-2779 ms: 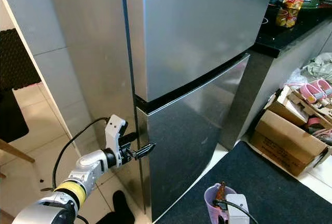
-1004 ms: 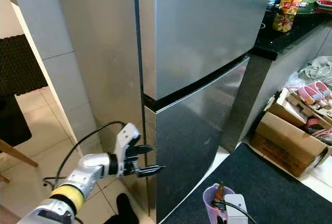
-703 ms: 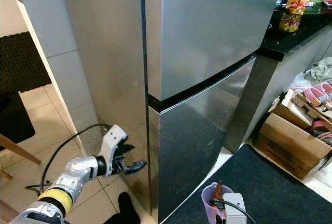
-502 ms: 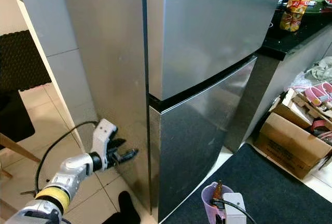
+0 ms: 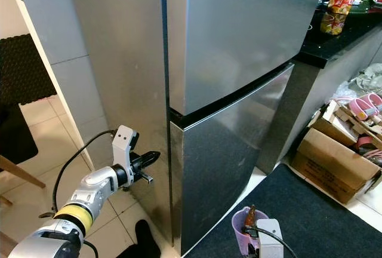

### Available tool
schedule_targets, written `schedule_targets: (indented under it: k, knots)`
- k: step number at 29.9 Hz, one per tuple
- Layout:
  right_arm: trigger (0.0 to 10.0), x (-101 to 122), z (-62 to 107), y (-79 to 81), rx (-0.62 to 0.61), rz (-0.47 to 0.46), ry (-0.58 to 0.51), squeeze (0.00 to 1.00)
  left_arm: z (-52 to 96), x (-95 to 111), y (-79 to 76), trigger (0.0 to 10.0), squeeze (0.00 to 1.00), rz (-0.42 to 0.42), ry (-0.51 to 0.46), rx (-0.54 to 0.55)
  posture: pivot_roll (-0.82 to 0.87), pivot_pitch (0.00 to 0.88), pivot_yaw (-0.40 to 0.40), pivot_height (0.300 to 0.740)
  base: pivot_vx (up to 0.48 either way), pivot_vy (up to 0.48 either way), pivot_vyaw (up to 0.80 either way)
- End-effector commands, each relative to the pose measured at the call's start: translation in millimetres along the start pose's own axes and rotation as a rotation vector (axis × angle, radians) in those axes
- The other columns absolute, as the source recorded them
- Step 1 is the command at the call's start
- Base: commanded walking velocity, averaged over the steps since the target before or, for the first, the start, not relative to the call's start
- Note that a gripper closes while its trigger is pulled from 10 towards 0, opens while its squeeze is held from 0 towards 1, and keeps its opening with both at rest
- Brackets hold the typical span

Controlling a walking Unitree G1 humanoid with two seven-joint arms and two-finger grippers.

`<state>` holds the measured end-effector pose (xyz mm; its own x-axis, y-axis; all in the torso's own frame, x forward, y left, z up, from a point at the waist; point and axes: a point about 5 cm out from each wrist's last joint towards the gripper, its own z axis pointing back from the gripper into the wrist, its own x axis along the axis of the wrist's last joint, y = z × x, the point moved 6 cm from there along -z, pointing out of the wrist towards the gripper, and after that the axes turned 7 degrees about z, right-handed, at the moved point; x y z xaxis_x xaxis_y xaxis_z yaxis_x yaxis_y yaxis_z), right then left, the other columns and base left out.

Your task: Restocking fridge

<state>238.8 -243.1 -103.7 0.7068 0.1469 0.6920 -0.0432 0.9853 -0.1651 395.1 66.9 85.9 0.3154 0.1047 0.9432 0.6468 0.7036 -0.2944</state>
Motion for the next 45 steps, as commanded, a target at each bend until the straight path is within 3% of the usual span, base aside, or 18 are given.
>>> schedule_targets:
  k: [1, 12, 14, 15, 16, 20, 27, 38, 43, 45]
  knots:
    - [10.0, 0.6, 0.5, -3.2, -0.007, 0.005, -0.006, 0.00, -4.6, -0.1, -4.9, 0.0, 0.00, -0.001, 0.015, -0.018, -0.12, 0.024, -0.014, 0.740, 0.000, 0.000, 0.00]
    - [10.0, -1.2, 1.6, -5.5, -0.019, 0.001, -0.008, 0.00, -11.3, 18.5, 5.0, 0.0, 0.00, -0.071, -0.011, 0.076, -0.13, 0.010, 0.009, 0.740, 0.000, 0.000, 0.00]
    - [10.0, -1.0, 1.6, -5.4, -0.020, 0.000, -0.009, 0.00, -11.6, 21.4, 6.1, 0.5, 0.00, -0.068, -0.021, 0.086, -0.13, 0.010, 0.009, 0.740, 0.000, 0.000, 0.00]
    - [10.0, -1.0, 1.6, -5.3, -0.020, 0.000, -0.009, 0.00, -12.1, 22.9, 7.0, 4.3, 0.00, -0.073, -0.023, 0.095, -0.13, 0.008, 0.010, 0.740, 0.000, 0.000, 0.00]
    - [10.0, -1.0, 1.6, -5.5, -0.021, 0.000, -0.010, 0.00, -13.1, 23.7, 5.3, 10.0, 0.00, -0.069, -0.026, 0.086, -0.13, 0.006, 0.008, 0.740, 0.000, 0.000, 0.00]
    - [10.0, -1.0, 1.7, -5.7, -0.021, 0.003, -0.010, 0.00, -15.0, 23.5, 3.8, 10.0, 0.00, -0.073, -0.021, 0.084, -0.13, 0.006, 0.007, 0.740, 0.000, 0.000, 0.00]
    - [10.0, 0.6, 1.8, -7.7, -0.023, 0.007, -0.015, 0.00, -23.8, 25.0, -12.2, 10.0, 0.00, -0.059, -0.029, 0.013, -0.14, 0.024, 0.005, 0.740, 0.000, 0.000, 0.00]
    - [10.0, -8.0, 5.9, -8.9, -0.029, 0.002, -0.013, 0.00, -22.1, 33.9, -1.0, 10.0, 0.00, -0.116, -0.044, 0.090, -0.14, 0.082, 0.008, 0.740, 0.000, 0.000, 0.00]
    - [10.0, -10.6, 6.7, -7.9, -0.031, -0.004, -0.010, 0.00, -24.6, 37.9, -13.1, 10.0, 0.00, -0.066, -0.064, -0.008, -0.14, 0.087, 0.012, 0.740, 0.000, 0.000, 0.00]
    - [10.0, -10.6, 6.8, -7.8, -0.034, -0.009, -0.012, 0.00, -25.8, 37.4, -26.7, 10.0, 0.00, -0.034, -0.067, -0.114, -0.14, 0.090, 0.020, 0.740, 0.000, 0.000, 0.00]
